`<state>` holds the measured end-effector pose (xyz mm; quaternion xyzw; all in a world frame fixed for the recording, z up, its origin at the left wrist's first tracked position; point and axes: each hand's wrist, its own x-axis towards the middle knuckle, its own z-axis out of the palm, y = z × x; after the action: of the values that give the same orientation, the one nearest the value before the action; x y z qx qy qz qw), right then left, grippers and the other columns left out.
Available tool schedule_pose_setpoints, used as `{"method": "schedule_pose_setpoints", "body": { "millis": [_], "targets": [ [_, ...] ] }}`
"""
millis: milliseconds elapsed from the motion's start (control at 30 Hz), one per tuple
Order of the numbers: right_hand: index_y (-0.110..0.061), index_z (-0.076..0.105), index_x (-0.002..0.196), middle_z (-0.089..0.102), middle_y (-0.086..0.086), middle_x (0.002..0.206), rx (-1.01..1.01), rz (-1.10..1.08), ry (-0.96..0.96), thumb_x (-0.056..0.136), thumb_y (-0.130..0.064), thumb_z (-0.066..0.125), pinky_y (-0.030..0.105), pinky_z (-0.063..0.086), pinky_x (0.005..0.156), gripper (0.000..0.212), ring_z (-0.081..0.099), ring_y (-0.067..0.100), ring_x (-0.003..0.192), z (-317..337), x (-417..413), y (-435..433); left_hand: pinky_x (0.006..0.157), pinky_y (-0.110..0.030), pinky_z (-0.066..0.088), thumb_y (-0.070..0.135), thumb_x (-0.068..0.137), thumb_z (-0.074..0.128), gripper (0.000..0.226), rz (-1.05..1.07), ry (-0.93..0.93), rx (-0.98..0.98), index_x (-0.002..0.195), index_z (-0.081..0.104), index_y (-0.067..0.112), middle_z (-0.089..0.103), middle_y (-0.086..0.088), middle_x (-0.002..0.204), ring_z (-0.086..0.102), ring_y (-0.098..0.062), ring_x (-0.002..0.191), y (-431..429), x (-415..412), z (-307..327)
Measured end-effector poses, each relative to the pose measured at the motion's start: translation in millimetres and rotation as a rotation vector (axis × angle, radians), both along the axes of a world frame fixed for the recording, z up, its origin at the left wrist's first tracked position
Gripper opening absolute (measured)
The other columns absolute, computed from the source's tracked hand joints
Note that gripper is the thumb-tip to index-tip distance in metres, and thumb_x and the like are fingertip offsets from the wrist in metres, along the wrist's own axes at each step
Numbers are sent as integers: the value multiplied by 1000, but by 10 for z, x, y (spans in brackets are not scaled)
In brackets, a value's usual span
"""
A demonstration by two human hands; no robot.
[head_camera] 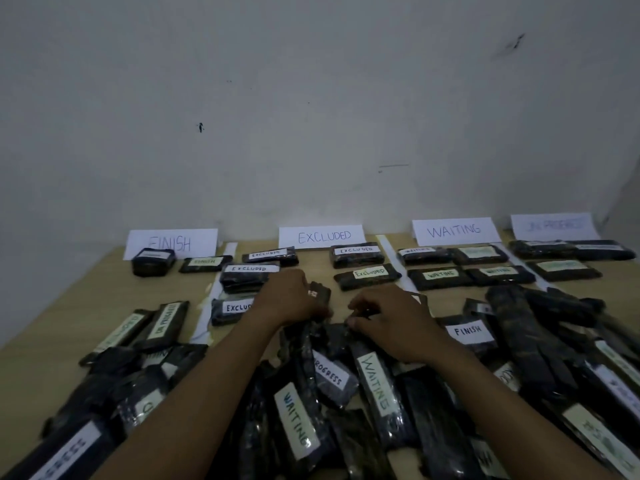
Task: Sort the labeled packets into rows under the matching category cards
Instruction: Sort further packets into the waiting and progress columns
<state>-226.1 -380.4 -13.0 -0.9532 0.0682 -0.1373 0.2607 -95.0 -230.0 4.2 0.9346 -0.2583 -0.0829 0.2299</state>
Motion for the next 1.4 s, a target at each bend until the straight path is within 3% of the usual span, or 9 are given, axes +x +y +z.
{"method": "schedule_pose_setpoints", "body": {
  "millis": [133,300,467,567,733,933,1167,1300,1400],
  "targets": [
    [-31,66,97,57,-17,96,15,-7,-40,85,-38,65,23,40,81,14,49,7,97,-124,-47,-25,64,-31,48,29,70,76,32,27,41,-88,88,60,8,63,-7,90,58,-19,78,-48,-16,10],
    [-32,67,95,61,-16,95,80,-20,-68,85,-35,65,24,42,84,11,51,5,97,-163,-76,-48,62,-29,48,18,84,65,10,91,444,-409,91,62,12,67,-11,94,59,-20,72,51,21,-17],
    [-30,67,96,63,-14,96,205,-35,-90,85,-31,66,27,46,86,11,55,5,97,-158,-94,-60,56,-28,52,12,98,35,32,18,941,-979,119,55,-1,68,-24,104,65,-23,70,166,-15,57],
    [-30,67,96,64,-17,96,214,-38,-95,85,-31,65,27,47,87,11,56,3,97,-155,-108,-50,51,-25,51,17,98,31,38,-47,1093,-1121,124,53,1,65,-26,115,66,-23,65,179,-63,106],
    [-28,68,96,63,-18,93,217,-51,-113,86,-30,65,27,47,86,11,56,3,95,-135,-137,-19,48,-26,52,28,85,50,40,-141,1058,-1095,114,59,3,65,-27,108,67,-25,62,200,-156,187],
    [-28,67,103,65,-14,100,268,-70,-137,88,-28,64,11,41,77,15,58,0,94,-111,-160,5,45,-26,50,3,89,42,22,-184,999,-978,107,53,4,68,-16,87,69,-30,64,306,-200,239],
    [-40,56,110,61,-20,96,378,-87,-313,85,-27,67,1,39,70,30,54,-12,92,-2,-239,97,43,-25,43,3,84,66,12,-183,692,-758,94,64,9,70,-10,81,67,-26,62,317,-210,262],
    [-38,60,110,61,-18,93,253,-91,-290,85,-29,67,6,38,71,28,53,-7,91,3,-205,76,44,-26,46,-1,85,64,11,-88,615,-810,90,62,8,70,-13,81,67,-26,62,323,-127,272],
    [-36,61,111,58,-19,92,119,-108,-184,84,-34,66,22,44,81,27,52,2,93,-35,-149,47,58,-36,57,-8,87,56,16,63,507,-821,92,62,6,67,-17,90,70,-30,69,311,43,313]
  ]
}}
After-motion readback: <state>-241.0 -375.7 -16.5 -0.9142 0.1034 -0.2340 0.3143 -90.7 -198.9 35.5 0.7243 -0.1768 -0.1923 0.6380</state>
